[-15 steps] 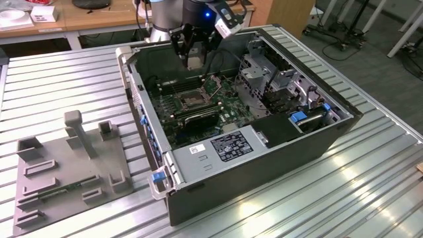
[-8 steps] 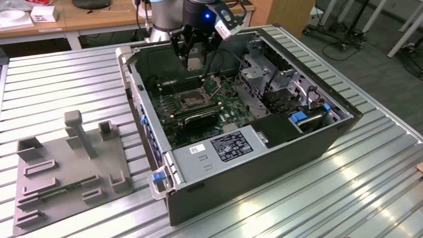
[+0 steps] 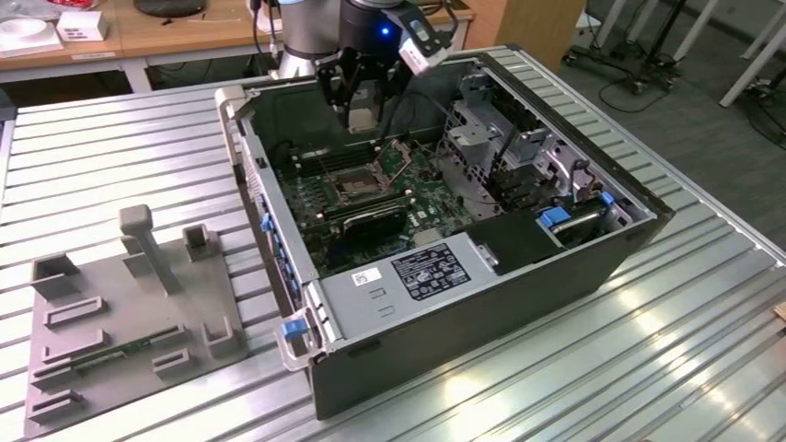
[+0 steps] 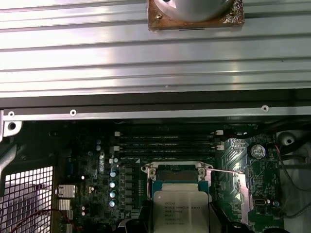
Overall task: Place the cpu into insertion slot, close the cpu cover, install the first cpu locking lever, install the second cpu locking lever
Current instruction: 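Place the cpu into insertion slot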
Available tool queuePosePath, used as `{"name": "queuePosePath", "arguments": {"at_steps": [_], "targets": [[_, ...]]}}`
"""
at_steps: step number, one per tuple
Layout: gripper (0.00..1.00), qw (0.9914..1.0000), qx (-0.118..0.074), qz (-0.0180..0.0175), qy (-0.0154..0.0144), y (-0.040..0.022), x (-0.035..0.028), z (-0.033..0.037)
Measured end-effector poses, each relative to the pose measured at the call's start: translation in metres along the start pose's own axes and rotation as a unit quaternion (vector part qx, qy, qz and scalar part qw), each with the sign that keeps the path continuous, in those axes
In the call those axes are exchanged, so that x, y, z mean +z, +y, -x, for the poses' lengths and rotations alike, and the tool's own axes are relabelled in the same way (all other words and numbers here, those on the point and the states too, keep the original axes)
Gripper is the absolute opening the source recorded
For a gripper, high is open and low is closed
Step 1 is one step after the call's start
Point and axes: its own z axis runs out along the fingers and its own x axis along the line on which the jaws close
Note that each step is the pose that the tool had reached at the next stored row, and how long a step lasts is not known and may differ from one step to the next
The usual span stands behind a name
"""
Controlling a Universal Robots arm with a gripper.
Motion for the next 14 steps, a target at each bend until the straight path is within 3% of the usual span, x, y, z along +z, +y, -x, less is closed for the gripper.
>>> {"name": "queuePosePath", "arguments": {"at_steps": [14], "targets": [[0.54,1.00000,0.000,0.0001,-0.0001,-0.0001,0.0020,0.0000]]}}
